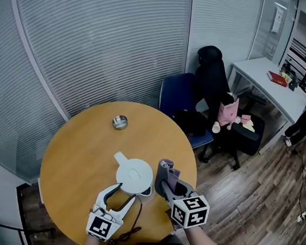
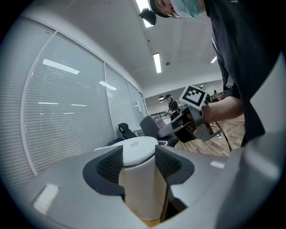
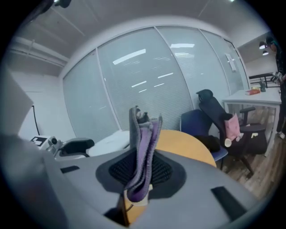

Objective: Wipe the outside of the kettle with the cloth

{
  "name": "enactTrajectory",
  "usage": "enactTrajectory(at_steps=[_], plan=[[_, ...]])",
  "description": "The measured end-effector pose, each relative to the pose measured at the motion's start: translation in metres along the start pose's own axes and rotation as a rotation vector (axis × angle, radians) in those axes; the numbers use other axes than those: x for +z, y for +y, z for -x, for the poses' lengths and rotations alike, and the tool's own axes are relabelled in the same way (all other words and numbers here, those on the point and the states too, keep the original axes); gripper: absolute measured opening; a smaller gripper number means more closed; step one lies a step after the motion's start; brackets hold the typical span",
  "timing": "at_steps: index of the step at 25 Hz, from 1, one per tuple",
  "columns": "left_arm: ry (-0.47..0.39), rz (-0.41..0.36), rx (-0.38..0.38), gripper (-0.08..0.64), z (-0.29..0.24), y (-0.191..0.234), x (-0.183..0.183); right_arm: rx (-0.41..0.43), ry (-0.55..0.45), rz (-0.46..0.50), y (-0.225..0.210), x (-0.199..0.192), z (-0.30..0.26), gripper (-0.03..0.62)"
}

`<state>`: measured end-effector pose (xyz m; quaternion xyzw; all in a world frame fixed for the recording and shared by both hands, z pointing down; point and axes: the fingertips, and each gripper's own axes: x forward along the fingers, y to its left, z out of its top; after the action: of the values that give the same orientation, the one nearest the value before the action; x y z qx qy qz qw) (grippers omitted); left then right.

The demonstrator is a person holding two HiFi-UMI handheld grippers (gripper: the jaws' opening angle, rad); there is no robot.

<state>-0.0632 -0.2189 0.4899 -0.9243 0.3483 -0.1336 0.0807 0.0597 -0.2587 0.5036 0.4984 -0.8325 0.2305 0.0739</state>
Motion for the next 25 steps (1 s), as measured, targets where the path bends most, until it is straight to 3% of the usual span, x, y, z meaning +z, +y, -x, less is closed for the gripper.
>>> enactTrajectory(at_steps=[7, 19, 25], plan=[[-0.003, 0.032, 0.043, 0.215, -0.001, 0.0, 0.0, 0.082, 0.075, 0.061, 0.001, -0.002, -0.015, 0.08], [0.002, 0.095, 0.114, 0.216, -0.007, -0.003, 0.003, 0.045, 0.443, 0.014, -0.053, -0.131, -0.082, 0.08], [-0.015, 0.129, 0.139, 0.222, -0.007, -0.001, 0.005, 0.045, 0.551, 0.014, -0.064, -0.166, -0.095, 0.08]])
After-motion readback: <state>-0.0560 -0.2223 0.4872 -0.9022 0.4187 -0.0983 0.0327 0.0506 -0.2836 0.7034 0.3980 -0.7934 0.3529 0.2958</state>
